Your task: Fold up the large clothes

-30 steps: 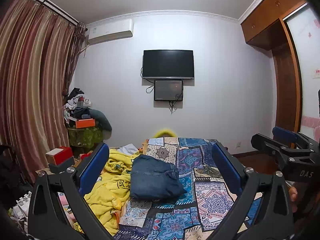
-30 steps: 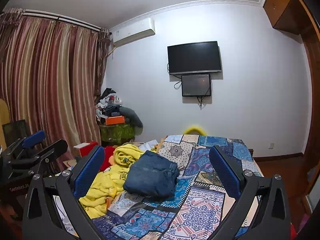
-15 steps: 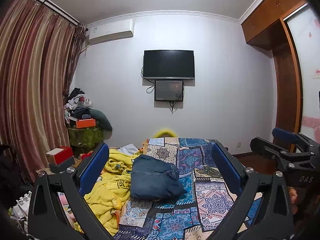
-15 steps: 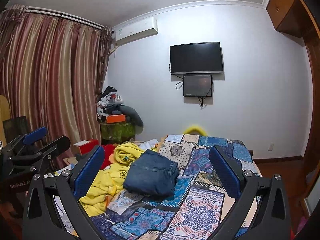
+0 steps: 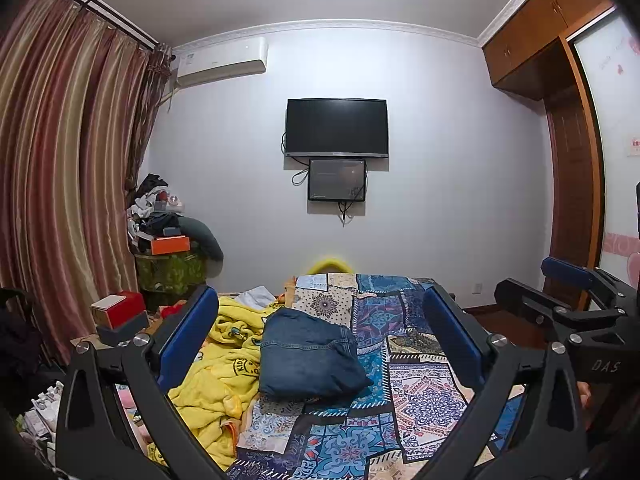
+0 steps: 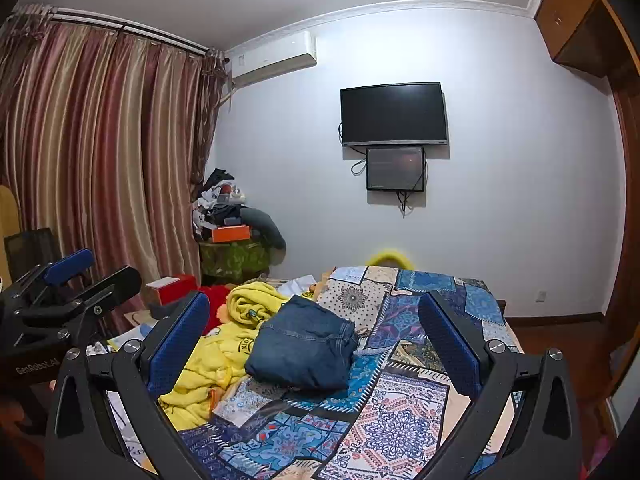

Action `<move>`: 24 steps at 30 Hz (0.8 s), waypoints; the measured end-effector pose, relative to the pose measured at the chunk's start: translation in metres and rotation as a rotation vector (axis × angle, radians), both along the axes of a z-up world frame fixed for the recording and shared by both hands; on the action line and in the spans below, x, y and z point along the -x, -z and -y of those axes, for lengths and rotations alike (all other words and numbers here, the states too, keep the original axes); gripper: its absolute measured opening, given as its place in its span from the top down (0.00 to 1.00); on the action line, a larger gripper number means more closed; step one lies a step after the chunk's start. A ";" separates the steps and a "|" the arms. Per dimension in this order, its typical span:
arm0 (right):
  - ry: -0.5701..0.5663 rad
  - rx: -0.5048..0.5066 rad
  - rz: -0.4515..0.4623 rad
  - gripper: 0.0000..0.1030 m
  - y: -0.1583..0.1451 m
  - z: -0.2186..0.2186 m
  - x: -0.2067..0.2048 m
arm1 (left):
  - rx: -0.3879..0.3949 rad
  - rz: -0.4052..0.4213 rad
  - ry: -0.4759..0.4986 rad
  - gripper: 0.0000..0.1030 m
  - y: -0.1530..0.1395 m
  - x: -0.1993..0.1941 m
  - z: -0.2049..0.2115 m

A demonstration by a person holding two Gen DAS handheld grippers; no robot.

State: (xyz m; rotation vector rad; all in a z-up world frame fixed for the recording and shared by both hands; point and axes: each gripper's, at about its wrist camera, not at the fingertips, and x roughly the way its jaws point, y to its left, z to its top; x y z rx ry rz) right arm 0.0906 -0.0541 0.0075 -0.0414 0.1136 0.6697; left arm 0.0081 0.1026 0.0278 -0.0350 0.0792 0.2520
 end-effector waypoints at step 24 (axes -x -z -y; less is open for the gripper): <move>0.025 -0.021 -0.021 0.00 0.000 0.002 -0.003 | 0.018 -0.015 0.011 0.00 0.003 -0.006 0.003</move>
